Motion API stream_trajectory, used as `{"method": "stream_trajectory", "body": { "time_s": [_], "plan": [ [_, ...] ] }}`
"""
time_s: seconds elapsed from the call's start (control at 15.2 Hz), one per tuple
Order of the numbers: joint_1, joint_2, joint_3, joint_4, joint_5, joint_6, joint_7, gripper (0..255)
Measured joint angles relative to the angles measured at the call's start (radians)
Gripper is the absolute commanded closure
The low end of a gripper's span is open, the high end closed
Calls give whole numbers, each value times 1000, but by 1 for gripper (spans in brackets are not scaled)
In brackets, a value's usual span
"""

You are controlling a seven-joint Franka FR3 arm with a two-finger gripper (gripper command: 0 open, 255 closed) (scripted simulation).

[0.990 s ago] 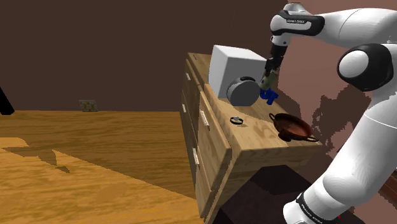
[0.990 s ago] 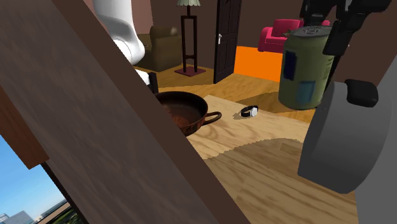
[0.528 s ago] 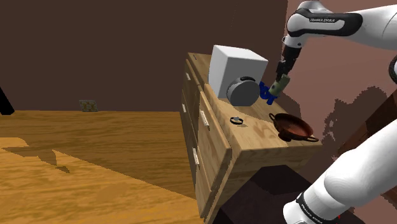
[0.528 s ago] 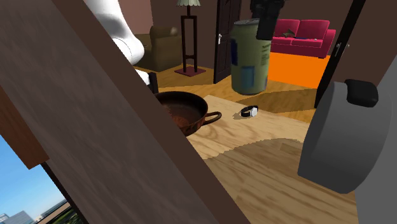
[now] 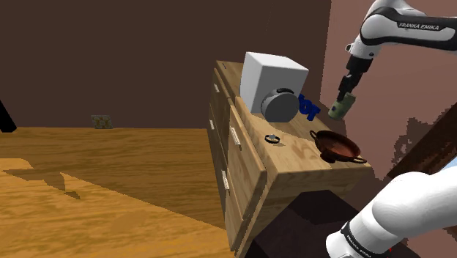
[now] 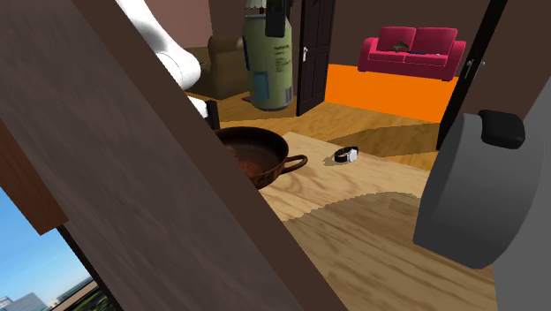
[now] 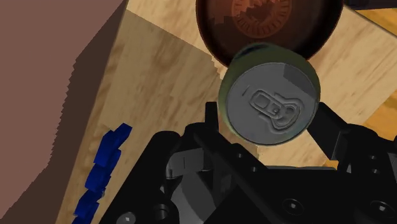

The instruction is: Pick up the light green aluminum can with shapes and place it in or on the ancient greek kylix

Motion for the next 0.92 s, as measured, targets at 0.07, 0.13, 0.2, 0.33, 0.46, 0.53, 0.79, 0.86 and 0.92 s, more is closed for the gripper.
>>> {"method": "stream_trajectory", "body": {
  "time_s": [0.07, 0.13, 0.2, 0.33, 0.46, 0.53, 0.79, 0.86, 0.92],
  "plan": [
    [-7, -52, 13, -42, -11, -12, 10, 255],
    [-15, -90, 16, -64, -21, -25, 8, 255],
    [-22, -130, 22, -92, -29, -38, 9, 255],
    [-35, -198, 35, -138, -40, -59, 14, 255],
    [-39, -218, 37, -168, -44, -51, 19, 255],
    [-40, -223, 36, -184, -47, -41, 20, 255],
    [-45, -240, 28, -246, -56, 5, 26, 255],
    [-46, -242, 25, -261, -59, 18, 27, 255],
    [-47, -243, 23, -276, -60, 31, 30, 255]
  ]
}}
